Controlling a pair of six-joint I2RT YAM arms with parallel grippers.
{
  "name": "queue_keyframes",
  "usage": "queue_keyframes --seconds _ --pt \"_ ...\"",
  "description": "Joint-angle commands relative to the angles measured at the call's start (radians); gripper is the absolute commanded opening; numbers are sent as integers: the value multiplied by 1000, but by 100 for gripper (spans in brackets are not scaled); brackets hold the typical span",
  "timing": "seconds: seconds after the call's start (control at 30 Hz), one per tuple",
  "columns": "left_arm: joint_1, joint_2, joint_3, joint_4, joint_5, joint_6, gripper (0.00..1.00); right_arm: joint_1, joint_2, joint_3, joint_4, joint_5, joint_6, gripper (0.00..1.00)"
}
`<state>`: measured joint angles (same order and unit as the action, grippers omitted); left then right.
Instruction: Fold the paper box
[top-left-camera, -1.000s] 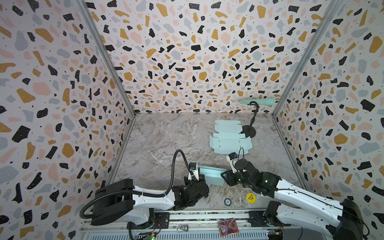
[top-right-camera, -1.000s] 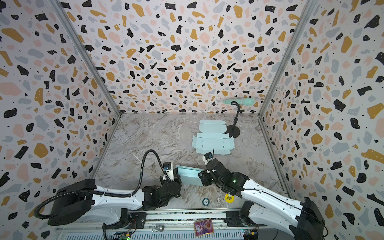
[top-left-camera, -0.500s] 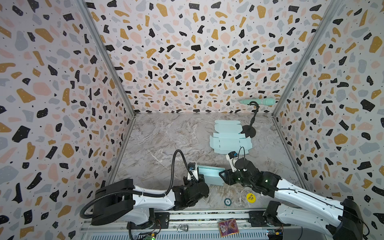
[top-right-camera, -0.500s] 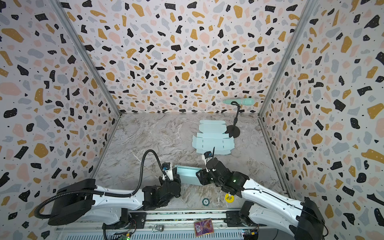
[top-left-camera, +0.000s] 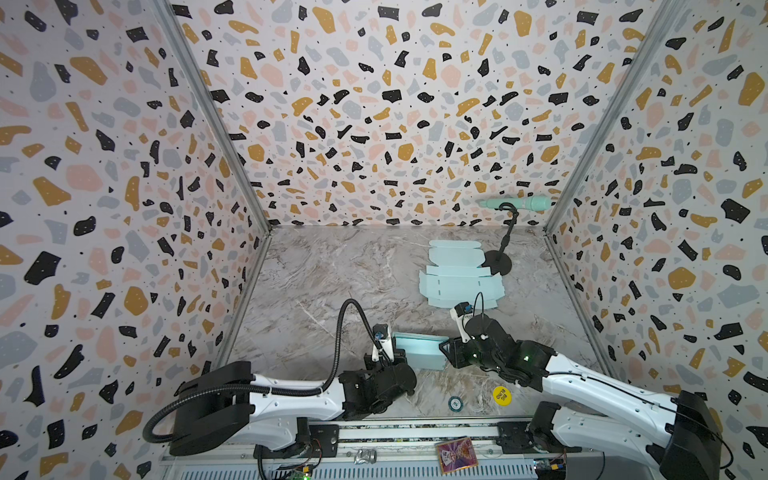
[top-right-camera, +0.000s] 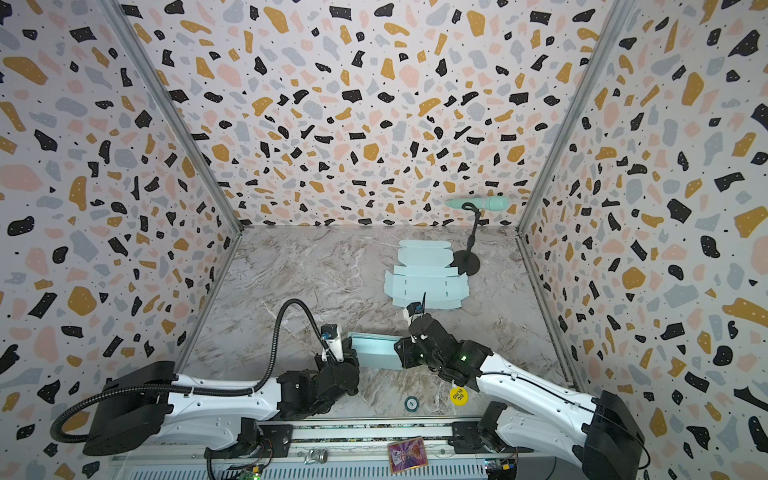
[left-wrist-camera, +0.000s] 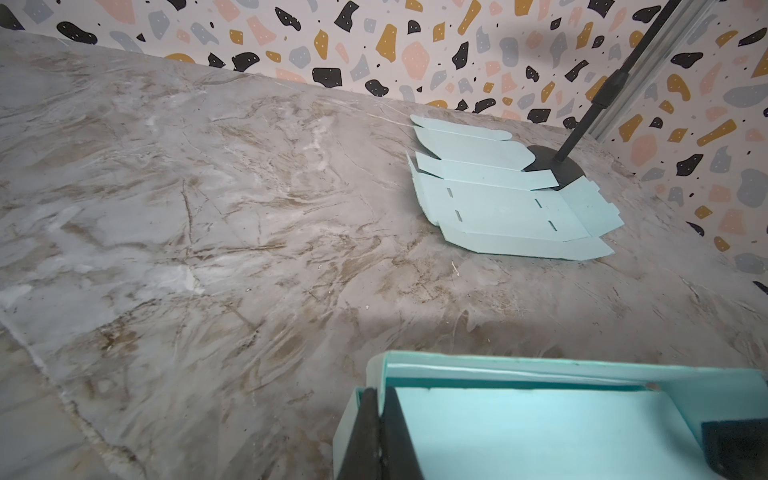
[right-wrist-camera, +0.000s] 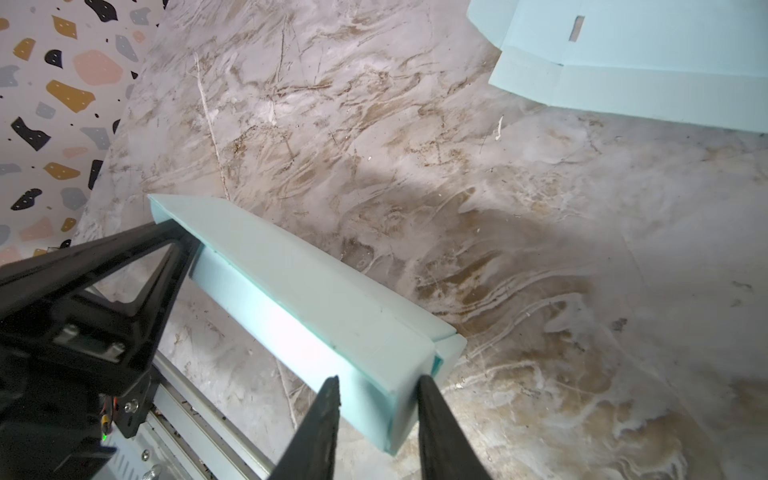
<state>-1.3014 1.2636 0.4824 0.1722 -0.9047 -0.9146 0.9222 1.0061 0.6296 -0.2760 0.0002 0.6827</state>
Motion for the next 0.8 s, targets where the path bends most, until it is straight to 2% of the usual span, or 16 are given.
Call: queue_keyframes --seconds 0.0,0.2,0.43,0.77 --pt "-13 -12 28 -1 184 -57 0 16 -4 35 87 -52 -12 32" --pt "-3 -73 43 -22 212 -92 0 16 -14 40 125 -85 3 32" --pt "16 -158 9 -30 230 -132 0 -1 -16 36 161 -134 19 25" --pt "24 -88 -46 70 224 -113 0 16 41 20 91 -57 -25 24"
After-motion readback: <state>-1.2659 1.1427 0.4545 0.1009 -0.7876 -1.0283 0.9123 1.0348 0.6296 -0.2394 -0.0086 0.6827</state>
